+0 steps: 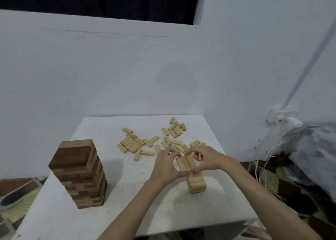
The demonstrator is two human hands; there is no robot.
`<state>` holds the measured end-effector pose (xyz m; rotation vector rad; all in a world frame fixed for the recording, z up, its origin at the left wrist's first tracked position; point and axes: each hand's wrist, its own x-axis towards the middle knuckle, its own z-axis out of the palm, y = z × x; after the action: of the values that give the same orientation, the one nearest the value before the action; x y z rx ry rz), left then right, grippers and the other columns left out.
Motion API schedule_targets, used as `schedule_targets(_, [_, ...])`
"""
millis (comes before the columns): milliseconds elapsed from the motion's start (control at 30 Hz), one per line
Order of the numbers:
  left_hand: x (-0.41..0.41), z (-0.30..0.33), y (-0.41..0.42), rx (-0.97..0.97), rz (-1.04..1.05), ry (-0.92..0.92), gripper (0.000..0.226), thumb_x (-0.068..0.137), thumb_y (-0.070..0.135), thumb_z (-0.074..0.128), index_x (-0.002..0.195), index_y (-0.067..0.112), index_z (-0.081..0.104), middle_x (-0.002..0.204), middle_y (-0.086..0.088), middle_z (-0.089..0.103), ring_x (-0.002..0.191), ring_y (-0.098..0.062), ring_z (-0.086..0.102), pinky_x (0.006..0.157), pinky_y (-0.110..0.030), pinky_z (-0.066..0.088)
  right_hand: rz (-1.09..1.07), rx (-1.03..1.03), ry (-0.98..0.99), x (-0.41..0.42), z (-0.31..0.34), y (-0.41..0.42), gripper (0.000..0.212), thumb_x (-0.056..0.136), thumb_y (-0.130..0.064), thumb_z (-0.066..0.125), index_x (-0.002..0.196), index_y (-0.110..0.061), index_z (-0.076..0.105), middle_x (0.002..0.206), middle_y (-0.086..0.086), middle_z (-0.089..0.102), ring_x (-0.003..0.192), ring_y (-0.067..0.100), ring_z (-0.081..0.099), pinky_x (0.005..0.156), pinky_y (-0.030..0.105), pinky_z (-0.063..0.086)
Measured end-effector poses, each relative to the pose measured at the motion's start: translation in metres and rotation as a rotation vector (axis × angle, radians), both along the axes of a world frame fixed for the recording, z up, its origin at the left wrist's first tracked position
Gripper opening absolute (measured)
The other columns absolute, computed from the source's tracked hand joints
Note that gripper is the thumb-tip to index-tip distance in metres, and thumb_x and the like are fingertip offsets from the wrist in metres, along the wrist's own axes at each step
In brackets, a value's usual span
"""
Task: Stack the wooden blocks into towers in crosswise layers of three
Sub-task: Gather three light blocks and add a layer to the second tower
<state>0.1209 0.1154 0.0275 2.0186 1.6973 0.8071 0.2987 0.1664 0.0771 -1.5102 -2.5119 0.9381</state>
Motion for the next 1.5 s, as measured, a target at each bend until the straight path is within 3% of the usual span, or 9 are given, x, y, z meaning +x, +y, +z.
schedule_targets(300, [0.043, -0.021, -0.014, -0.035, 0.013, 0.053, 0.069, 0.065, 0.058, 0.074, 0.121, 0.023, 0.055, 0.127, 0.007, 0.04, 0.117, -0.013, 0.033, 0.097, -0.023, 0.033, 0.007, -0.013, -0.099, 0.037, -0.018, -0.015, 0.057, 0.073, -0.027, 0.08, 0.123, -0.031, 0.054, 0.095, -0.003, 0.043, 0.07, 0.004, 0.036, 0.062, 0.018, 0.033])
schedule_targets(667, [0.047, -0.033, -0.014, -0.078, 0.005, 0.08, 0.07, 0.065, 0.06, 0.073, 0.122, 0.023, 0.055, 0.126, 0.006, 0.041, 0.117, -0.012, 0.032, 0.095, -0.021, 0.032, -0.017, -0.04, -0.027, 0.045, -0.046, -0.015, 0.056, 0.074, -0.027, 0.079, 0.123, -0.032, 0.054, 0.109, 0.003, 0.047, 0.075, 0.003, 0.04, 0.068, 0.015, 0.034])
schedule_targets(1133, [0.045, -0.031, -0.015, -0.132, -0.004, 0.092, 0.073, 0.066, 0.06, 0.072, 0.125, 0.022, 0.053, 0.127, 0.006, 0.041, 0.119, -0.012, 0.03, 0.097, -0.021, 0.032, -0.008, -0.098, -0.001, 0.044, -0.048, -0.014, 0.05, 0.075, -0.03, 0.079, 0.116, -0.038, 0.051, 0.111, 0.003, 0.05, 0.075, 0.002, 0.041, 0.07, 0.018, 0.036])
schedule_targets(1333, [0.046, -0.032, -0.014, -0.168, -0.002, 0.058, 0.074, 0.067, 0.057, 0.074, 0.127, 0.021, 0.051, 0.129, 0.004, 0.04, 0.12, -0.013, 0.029, 0.095, -0.02, 0.031, -0.028, -0.121, -0.005, 0.043, -0.044, -0.016, 0.057, 0.076, -0.031, 0.079, 0.126, -0.031, 0.05, 0.111, 0.002, 0.05, 0.075, 0.002, 0.041, 0.068, 0.016, 0.035])
schedule_targets(1433, [0.044, -0.029, -0.014, -0.19, -0.013, 0.06, 0.086, 0.067, 0.06, 0.072, 0.136, 0.02, 0.04, 0.135, 0.002, 0.036, 0.123, -0.015, 0.028, 0.099, -0.022, 0.029, -0.041, -0.158, -0.019, 0.043, -0.04, -0.018, 0.077, 0.075, -0.031, 0.08, 0.138, -0.032, 0.037, 0.116, 0.0, 0.044, 0.079, 0.003, 0.043, 0.071, 0.014, 0.036])
schedule_targets(1500, [0.042, -0.025, -0.014, -0.234, -0.003, 0.019, 0.099, 0.067, 0.062, 0.071, 0.144, 0.019, 0.026, 0.144, 0.001, 0.027, 0.131, -0.018, 0.024, 0.106, -0.03, 0.027, -0.079, -0.202, -0.014, 0.045, -0.034, -0.017, 0.089, 0.075, -0.031, 0.08, 0.145, -0.033, 0.025, 0.122, -0.001, 0.041, 0.091, 0.006, 0.045, 0.081, 0.018, 0.04])
